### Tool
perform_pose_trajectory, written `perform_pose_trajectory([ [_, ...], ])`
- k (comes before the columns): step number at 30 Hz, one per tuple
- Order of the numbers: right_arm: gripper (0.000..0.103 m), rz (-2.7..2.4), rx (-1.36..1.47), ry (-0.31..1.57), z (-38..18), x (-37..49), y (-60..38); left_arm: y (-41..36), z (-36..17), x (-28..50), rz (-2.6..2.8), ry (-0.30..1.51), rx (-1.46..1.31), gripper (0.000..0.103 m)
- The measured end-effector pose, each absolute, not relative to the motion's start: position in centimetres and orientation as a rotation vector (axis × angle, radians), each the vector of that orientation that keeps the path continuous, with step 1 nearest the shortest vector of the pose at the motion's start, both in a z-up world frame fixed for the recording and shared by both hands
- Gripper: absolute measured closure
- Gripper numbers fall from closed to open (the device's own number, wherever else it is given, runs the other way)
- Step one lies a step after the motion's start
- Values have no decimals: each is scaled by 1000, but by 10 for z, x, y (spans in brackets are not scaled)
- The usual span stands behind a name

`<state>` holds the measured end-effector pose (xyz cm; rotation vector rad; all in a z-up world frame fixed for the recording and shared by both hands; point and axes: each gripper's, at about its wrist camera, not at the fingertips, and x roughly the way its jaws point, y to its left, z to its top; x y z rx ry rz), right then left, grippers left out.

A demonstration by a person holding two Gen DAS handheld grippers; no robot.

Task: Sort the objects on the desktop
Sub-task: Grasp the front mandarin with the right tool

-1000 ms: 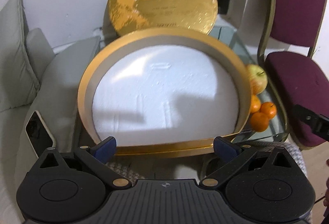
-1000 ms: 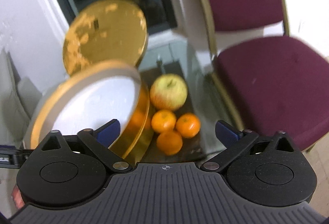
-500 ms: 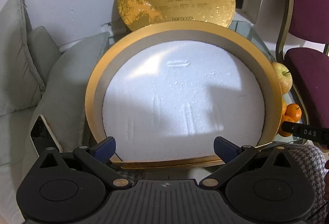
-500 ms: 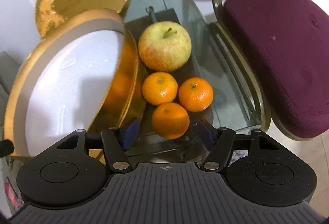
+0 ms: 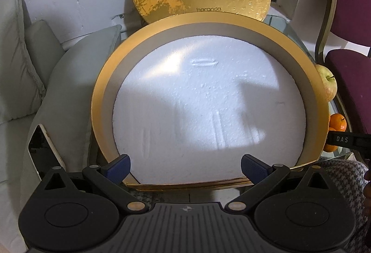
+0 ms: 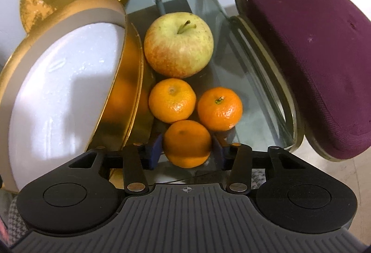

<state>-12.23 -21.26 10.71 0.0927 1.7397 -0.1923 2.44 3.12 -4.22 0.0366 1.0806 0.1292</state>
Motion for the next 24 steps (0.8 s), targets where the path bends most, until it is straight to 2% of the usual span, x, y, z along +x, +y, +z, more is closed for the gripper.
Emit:
perform_pose_trajectory([
  [12,56,-201,179,1736,146,-134,-214,37,-35,5,107,1077,14,1],
  [20,56,-138,109,1523,205,-93,-184,77,-17,-9,192,986,-70,1],
  [24,56,6,99,1490,210,-71,-142,112,-4,-11,287,923,-120,1],
])
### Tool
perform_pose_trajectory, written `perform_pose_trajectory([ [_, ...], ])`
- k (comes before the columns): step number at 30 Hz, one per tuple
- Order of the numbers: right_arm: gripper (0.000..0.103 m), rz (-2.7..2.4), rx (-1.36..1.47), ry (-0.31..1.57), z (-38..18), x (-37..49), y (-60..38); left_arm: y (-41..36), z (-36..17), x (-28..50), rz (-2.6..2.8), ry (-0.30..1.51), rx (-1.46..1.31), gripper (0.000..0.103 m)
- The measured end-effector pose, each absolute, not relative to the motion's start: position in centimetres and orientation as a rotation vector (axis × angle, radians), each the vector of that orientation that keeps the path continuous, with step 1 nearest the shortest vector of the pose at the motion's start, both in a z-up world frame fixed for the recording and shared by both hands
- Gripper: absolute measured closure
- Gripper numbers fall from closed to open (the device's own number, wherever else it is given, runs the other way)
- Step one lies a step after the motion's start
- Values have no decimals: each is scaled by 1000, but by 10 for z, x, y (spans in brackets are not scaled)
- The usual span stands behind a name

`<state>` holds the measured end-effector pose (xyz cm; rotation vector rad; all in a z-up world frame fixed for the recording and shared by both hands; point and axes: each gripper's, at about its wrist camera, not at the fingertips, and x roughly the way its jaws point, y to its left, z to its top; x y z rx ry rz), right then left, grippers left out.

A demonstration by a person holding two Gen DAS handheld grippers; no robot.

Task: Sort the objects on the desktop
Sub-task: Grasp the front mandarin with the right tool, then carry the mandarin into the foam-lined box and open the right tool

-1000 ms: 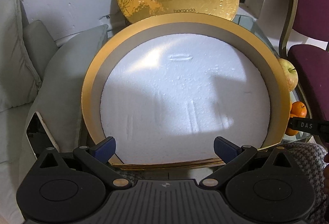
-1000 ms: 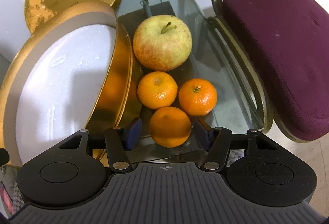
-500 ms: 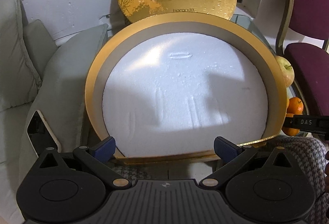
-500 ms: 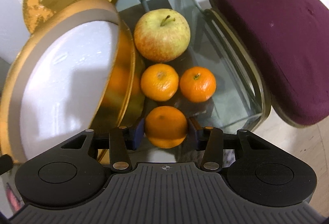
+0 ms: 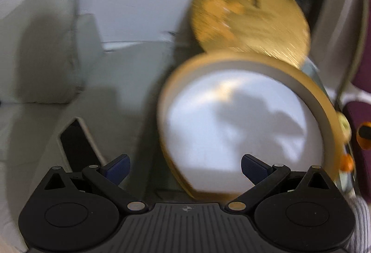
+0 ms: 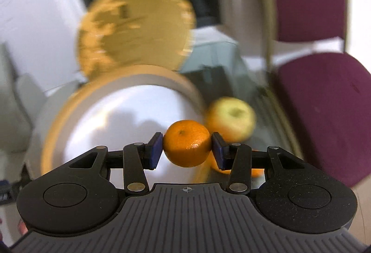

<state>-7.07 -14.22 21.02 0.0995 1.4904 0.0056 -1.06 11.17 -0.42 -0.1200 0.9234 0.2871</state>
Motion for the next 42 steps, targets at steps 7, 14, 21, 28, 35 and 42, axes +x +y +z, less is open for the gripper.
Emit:
perform_pose_trajectory([
  [7,56,313,40,1645,149,-80,-49,151,-19,-14,390,967,-188,1],
  [14,56,463,-36,1706,108,-95,1,155,-36,-13,361,1022,-210,1],
  [21,53,475,-81,1740,88,-100,6,163,-43,-10,360,1033,-223,1],
  [28,45,472,-30,1739,106,-100,-2,159,-38,-15,355,1027,-212,1],
  [35,45,404,41,1721,154,-98,-28,140,-28,-27,320,1013,-164,1],
  [42,37,330,125,1643,223,-109,-69,106,-17,-44,241,1007,-94,1],
])
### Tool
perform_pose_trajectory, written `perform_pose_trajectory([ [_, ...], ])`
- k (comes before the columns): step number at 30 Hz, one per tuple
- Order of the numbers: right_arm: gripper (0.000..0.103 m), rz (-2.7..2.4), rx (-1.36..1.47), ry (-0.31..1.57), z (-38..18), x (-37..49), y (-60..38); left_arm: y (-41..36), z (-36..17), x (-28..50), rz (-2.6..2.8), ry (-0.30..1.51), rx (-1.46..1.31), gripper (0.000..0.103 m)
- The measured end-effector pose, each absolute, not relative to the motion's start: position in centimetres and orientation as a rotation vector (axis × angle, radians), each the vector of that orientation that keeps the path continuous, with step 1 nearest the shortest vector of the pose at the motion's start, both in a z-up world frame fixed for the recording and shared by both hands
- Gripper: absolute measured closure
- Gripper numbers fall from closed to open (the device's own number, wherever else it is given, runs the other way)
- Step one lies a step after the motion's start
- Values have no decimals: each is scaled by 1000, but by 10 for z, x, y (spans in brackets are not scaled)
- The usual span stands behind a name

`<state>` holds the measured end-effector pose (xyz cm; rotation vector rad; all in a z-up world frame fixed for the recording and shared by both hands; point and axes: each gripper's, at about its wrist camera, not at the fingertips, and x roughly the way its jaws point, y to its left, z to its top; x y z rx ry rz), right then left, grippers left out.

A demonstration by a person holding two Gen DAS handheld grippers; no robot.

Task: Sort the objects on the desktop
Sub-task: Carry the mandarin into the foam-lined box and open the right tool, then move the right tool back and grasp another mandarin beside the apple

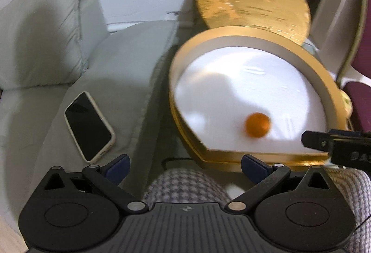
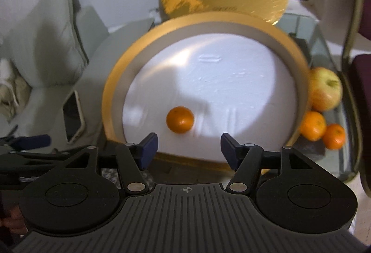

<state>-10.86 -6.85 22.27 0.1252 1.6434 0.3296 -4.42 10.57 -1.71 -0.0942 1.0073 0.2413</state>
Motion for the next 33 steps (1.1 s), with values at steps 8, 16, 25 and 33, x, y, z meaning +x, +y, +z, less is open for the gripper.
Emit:
perform_pose_trajectory([
  [8,35,257,179,1597,273,-137,-108,55,3,-59,155,967,42,1],
  [16,31,187,266,1547,287,-145,-143,9,16,-65,110,936,223,1],
  [25,31,141,323,1534,290,-156,-171,-20,20,-67,74,931,331,1],
  [33,30,23,357,1535,279,-163,-201,-34,18,-61,35,940,380,1],
])
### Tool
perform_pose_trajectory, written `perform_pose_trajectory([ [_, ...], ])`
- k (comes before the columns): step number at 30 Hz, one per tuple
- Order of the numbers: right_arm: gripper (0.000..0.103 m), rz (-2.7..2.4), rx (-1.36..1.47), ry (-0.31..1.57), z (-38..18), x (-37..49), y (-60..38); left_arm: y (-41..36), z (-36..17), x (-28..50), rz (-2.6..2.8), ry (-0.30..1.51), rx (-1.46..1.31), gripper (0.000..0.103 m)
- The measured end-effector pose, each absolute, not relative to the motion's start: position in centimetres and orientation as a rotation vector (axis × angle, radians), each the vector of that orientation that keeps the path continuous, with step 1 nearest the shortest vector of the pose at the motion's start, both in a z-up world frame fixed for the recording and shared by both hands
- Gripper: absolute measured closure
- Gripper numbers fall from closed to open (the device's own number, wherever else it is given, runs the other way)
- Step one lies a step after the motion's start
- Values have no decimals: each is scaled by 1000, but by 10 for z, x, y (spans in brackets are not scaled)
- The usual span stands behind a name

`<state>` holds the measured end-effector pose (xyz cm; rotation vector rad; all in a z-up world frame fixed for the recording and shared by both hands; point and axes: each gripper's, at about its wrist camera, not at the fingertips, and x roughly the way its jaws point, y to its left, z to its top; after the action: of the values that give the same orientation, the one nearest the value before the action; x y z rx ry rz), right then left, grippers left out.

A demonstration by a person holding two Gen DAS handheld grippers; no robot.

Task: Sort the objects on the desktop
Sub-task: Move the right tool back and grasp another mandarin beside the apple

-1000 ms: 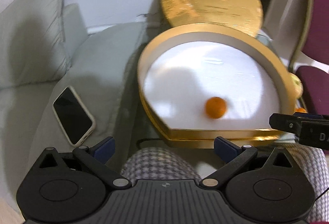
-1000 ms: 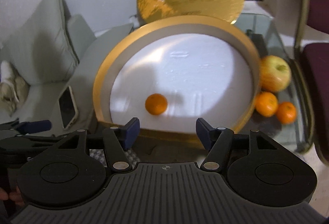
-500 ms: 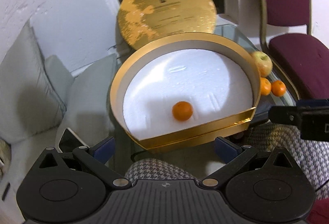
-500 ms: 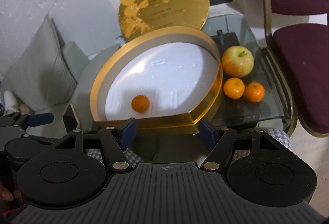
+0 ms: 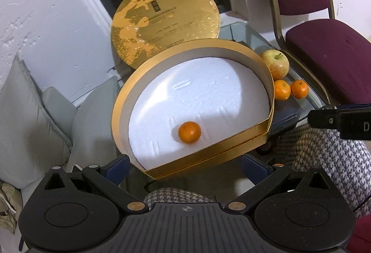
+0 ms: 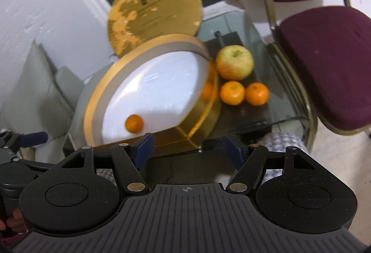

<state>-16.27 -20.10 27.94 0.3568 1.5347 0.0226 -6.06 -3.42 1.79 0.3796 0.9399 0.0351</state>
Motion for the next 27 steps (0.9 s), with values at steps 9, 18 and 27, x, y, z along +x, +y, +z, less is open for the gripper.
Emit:
perform_pose_trajectory([
  [9,32,-111,403,1540,246,-162,-237,-37,6,-35,41,983,391,1],
  [18,38,-235,452,1545,191,-138,-268,-35,-5,4,61,1020,350,1],
  [27,40,-410,590,1571,130,-117,-296,-27,-22,24,63,1076,329,1],
])
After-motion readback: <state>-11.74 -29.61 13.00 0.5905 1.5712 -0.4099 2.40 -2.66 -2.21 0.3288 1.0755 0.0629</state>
